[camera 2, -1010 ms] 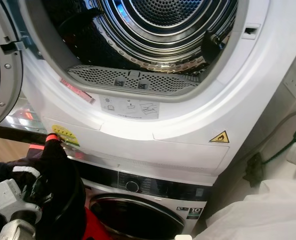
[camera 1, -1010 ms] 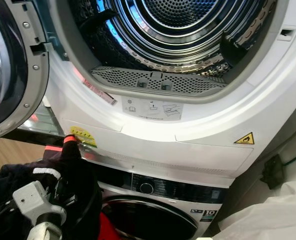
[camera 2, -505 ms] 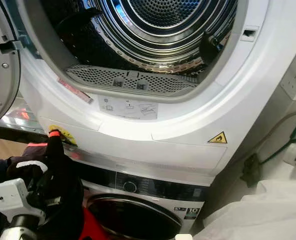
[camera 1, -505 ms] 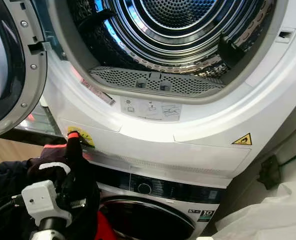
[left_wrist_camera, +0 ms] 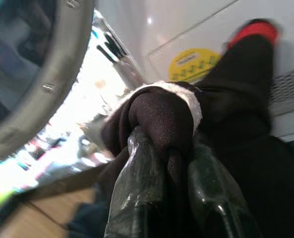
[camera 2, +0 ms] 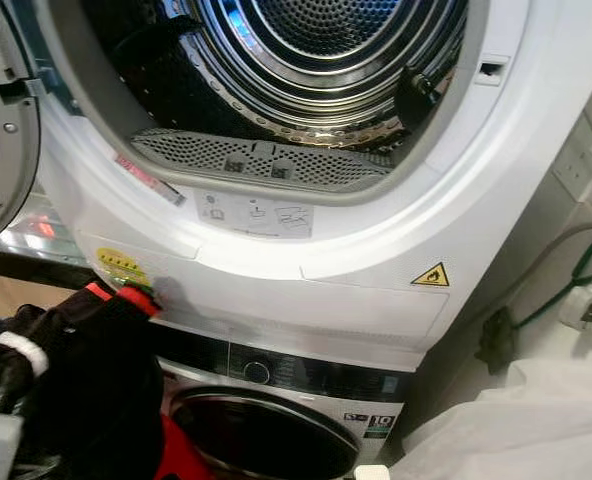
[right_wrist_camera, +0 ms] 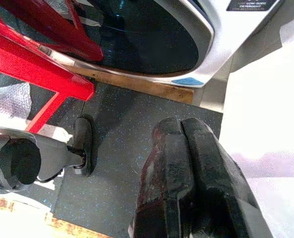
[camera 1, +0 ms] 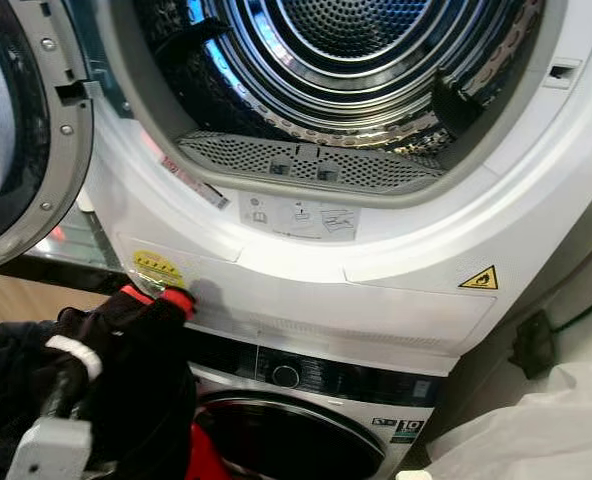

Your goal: Clothes washing

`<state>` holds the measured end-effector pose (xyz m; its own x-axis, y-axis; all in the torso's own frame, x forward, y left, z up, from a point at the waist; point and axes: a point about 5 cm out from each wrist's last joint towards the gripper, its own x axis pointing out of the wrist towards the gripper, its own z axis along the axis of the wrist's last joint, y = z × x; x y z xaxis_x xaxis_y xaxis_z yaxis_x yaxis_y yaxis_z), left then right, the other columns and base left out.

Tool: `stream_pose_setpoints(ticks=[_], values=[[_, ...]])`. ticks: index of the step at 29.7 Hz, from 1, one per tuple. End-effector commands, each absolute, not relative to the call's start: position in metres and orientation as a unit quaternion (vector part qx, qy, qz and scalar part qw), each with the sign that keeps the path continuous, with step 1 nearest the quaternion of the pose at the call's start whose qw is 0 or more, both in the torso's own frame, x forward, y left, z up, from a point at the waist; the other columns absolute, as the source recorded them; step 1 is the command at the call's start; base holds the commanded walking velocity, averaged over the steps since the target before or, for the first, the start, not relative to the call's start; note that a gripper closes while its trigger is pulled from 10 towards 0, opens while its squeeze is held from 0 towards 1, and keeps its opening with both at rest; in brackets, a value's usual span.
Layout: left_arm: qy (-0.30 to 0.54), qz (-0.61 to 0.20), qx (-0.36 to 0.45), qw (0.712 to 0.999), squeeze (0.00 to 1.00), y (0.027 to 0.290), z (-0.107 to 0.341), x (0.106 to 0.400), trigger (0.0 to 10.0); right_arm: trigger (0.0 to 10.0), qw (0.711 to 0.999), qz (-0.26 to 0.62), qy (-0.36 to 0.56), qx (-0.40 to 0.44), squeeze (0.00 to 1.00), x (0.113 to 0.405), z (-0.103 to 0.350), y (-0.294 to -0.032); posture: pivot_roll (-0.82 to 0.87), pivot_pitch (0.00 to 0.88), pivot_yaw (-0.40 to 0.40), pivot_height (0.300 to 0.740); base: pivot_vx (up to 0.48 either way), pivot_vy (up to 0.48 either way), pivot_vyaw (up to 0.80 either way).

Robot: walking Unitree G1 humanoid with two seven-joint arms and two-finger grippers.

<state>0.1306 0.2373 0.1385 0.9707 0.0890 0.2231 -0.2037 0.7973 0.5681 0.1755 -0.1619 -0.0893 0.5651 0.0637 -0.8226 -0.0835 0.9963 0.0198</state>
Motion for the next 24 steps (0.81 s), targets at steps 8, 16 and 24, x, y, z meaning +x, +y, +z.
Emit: stream_pose_setpoints(ticks=[8, 16, 24], values=[[-0.167, 0.003, 0.360, 0.918, 0.00, 0.220, 0.170, 0.127, 0.0, 10.0, 0.883, 0.046, 0.467, -0.018, 0.00, 0.179, -0.088, -0.163, 0.33, 0.000, -0.005, 0.740, 0.000, 0.000, 0.00], [-0.174, -0.249, 0.229, 0.925, 0.00, 0.181, 0.207, 0.165, 0.0, 10.0, 0.883, 0.037, 0.467, -0.012, 0.00, 0.181, -0.087, -0.163, 0.36, 0.000, 0.005, 0.740, 0.000, 0.000, 0.00], [-0.140, -0.431, 0.298, 0.840, 0.00, 0.169, 0.220, 0.174, 0.0, 10.0, 0.886, 0.027, 0.464, -0.002, 0.00, 0.183, -0.087, -0.161, 0.33, 0.000, 0.025, 0.740, 0.000, 0.000, 0.00]])
